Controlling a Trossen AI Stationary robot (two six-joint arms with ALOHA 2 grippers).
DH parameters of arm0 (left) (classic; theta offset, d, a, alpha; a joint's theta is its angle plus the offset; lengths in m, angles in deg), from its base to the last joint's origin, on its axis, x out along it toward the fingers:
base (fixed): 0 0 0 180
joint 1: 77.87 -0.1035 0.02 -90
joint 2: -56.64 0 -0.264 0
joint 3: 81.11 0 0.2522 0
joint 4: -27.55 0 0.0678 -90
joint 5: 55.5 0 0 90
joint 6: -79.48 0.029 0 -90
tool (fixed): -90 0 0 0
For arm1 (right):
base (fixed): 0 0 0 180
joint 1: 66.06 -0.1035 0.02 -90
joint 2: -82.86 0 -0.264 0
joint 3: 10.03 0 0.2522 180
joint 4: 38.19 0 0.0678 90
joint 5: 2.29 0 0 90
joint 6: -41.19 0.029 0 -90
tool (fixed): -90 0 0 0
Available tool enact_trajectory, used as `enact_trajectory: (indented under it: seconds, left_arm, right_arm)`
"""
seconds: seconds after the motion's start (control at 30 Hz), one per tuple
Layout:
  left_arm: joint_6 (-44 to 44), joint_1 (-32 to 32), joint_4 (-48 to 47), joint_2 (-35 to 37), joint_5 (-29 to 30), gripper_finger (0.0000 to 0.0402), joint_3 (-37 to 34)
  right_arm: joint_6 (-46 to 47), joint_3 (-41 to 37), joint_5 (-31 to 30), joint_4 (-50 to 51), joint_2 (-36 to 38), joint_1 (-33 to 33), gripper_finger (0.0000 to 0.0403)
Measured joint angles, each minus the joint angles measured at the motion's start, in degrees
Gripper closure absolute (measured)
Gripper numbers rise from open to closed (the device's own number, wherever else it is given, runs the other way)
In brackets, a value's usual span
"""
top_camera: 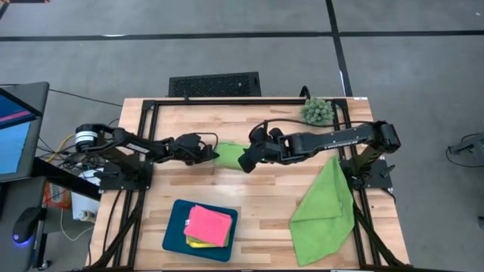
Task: Fold microfiber towels
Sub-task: Stack the top green microfiber towel on top of the pink microfiber towel in the blue bin
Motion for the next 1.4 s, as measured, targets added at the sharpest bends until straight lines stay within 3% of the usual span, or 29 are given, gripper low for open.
enact_trajectory:
  seconds: [0.3, 0.67, 1.03, 1.4]
  left_arm:
    - [1.45, -0.11, -1.81, -0.59, 0.88, 0.0169, 2.59]
    - [2.68, -0.21, -3.74, -0.65, 3.47, 0.0301, 2.48]
    - [3.97, -0.21, -2.26, -0.65, 3.03, 0.0391, 2.48]
    - [2.44, -0.21, -0.11, -0.53, -2.96, 0.0399, 8.18]
  right_arm:
    - [0.38, 0.00, 0.02, 1.72, -0.17, 0.02, 0.0188]
    - [0.36, 0.00, 0.04, 3.15, -0.17, -0.40, 0.0218]
    - [0.28, 0.00, 0.21, 4.57, -0.17, -0.40, 0.0237]
    - [0.29, 0.00, 0.18, 5.75, -0.19, -1.33, 0.0241]
